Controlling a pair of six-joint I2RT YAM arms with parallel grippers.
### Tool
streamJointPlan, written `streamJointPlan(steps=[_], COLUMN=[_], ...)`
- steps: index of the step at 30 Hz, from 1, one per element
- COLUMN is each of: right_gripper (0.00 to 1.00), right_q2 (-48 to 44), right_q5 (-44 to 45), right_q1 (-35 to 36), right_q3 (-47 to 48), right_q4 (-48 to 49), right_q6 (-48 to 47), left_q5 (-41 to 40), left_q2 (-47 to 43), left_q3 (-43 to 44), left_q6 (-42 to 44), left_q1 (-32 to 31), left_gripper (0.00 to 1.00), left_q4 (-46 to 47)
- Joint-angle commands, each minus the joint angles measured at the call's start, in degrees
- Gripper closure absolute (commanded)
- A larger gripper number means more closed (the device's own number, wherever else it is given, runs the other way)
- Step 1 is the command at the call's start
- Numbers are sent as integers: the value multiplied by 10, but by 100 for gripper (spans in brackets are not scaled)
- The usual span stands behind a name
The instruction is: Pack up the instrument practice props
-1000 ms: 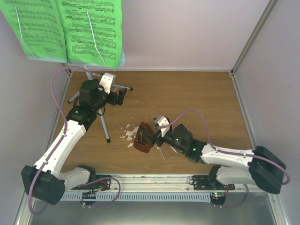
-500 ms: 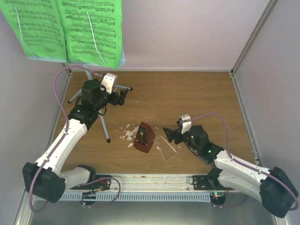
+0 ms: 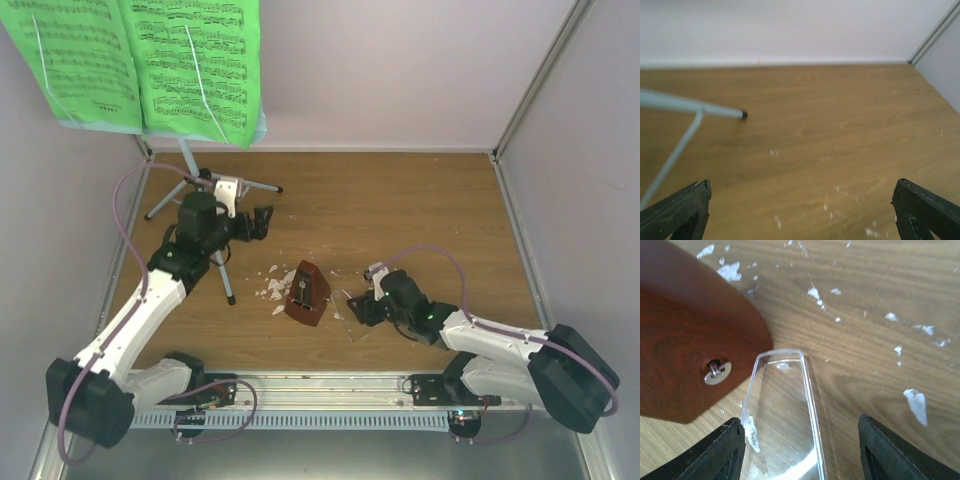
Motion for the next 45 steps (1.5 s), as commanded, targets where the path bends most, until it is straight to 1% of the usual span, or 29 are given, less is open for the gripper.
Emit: streamJointPlan(steps=[1,3,7,12,16,21,26,29,30,35,40,42,45], right_gripper=[37,39,45,47,53,59,69,77,80,98,100,99,99], right_q2=[30,51,82,104,123,143,165,173,174,160,115,96,61], right_q5=[12,20,40,54,71,73,80,90,93,126,130,127,99], right_q1=[20,27,42,50,53,56,58,59,60,60,50,24,-31], right_q3=[25,36,57,70,79,85,94,99,99,107,101,95,81], right_q4=[-24,-27,-33,-33,-45,-46,-50,-50,-51,-69,-71,-75,-79], right_q6=[2,-5,-18,-20,-22,-22,-22,-17,-16,-8,-18,-20,-18], left_q5=[26,64,129,165,197,224,243,261,267,289,293,292,273], left_q2=[-78,-114,-171,-213,-233,-242,-249,-249,-248,-242,-217,-197,-174], left_q3=[-90,-141,-191,-240,-285,-320,-349,-368,-374,-401,-421,-426,-430], left_q6=[-83,-93,-100,-107,-121,-134,-146,-158,-162,-170,-171,-172,-171], left_q1=[-4,-4,-4,-5,-5,-8,-10,-13,-14,-25,-36,-42,-56], left_gripper=[1,1,1,1,1,2,2,3,4,6,8,9,9], left_q4=[22,31,34,37,67,85,108,123,142,178,205,221,239])
